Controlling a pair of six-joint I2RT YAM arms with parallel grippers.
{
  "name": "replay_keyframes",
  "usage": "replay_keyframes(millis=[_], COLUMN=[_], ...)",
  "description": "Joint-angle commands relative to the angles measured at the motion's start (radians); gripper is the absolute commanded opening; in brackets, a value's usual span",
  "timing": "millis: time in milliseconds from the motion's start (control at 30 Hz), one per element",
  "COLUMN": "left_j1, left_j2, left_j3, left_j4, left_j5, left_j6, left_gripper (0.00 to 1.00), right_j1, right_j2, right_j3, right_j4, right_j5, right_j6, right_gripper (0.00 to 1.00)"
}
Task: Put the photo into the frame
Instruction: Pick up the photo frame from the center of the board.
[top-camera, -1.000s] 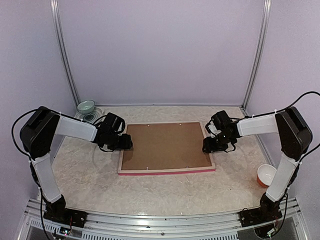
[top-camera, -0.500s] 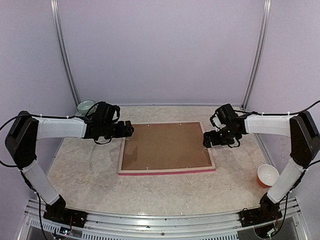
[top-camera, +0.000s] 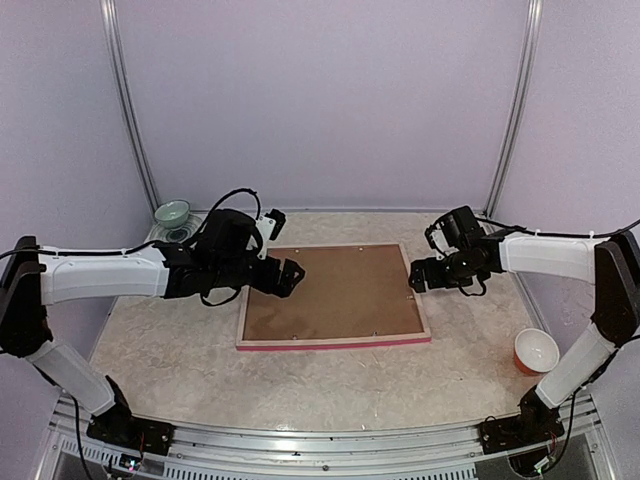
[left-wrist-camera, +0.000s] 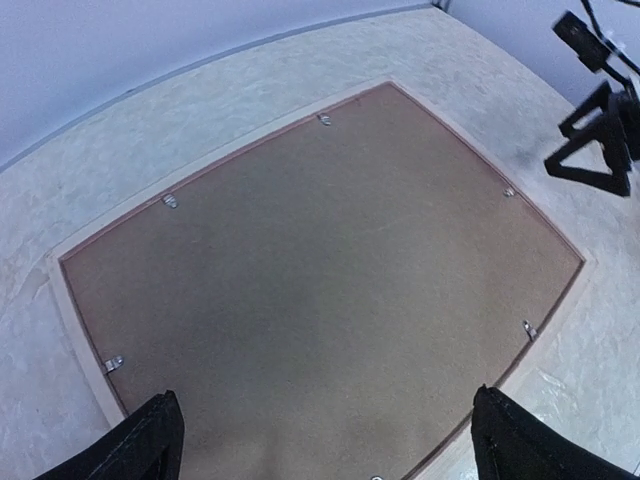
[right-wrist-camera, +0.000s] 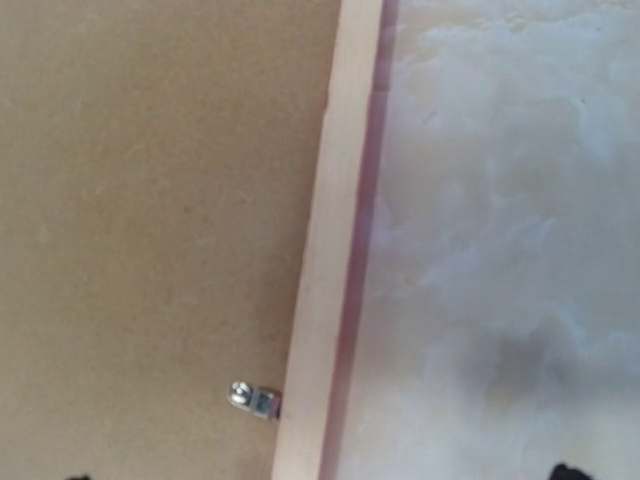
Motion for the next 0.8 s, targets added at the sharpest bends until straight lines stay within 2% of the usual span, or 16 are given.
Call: replay_keyframes(millis=[0,67,233,300,633,767], left_j1=[-0.107,-0.153,-0.163,-0.177,-0.283,-0.283], left_j2=[-0.004,0.001,0.017,0.036,0.248,0.289], left_j3=[0.002,0.001,0.040,0.051,0.140,0.132], left_j4=[0.046,0.057,0.023,0.010,-0.062,-0.013], left_j5=[-0.002,0.015,0.237,0.268,0.176,0.191], left_j6=[0.282,0.367,0.404,0.423,0.531,0.541], left_gripper=[0.99,0.99,0.99,0.99,0.99,0.93], right_j1=[-0.014,-0.018,-0.036,-0.043,-0.075,-0.081], right_j2=[-0.050,-0.066,-0.127,-0.153,-0.204,-0.207], right_j3=[-0.037,-0.052,-0.117,-0.141,-0.194,-0.199], right_j4=[0.035,0.045,0.078,0.088,0.112,0.115], right_j5=[-0.010,-0.013,-0.005,-0.003,-0.014,-0.017], right_j6=[0.013,0.017,0.032,0.037,0.042,0.041], right_gripper=[0.99,0.99,0.99,0.99,0.99,0.99])
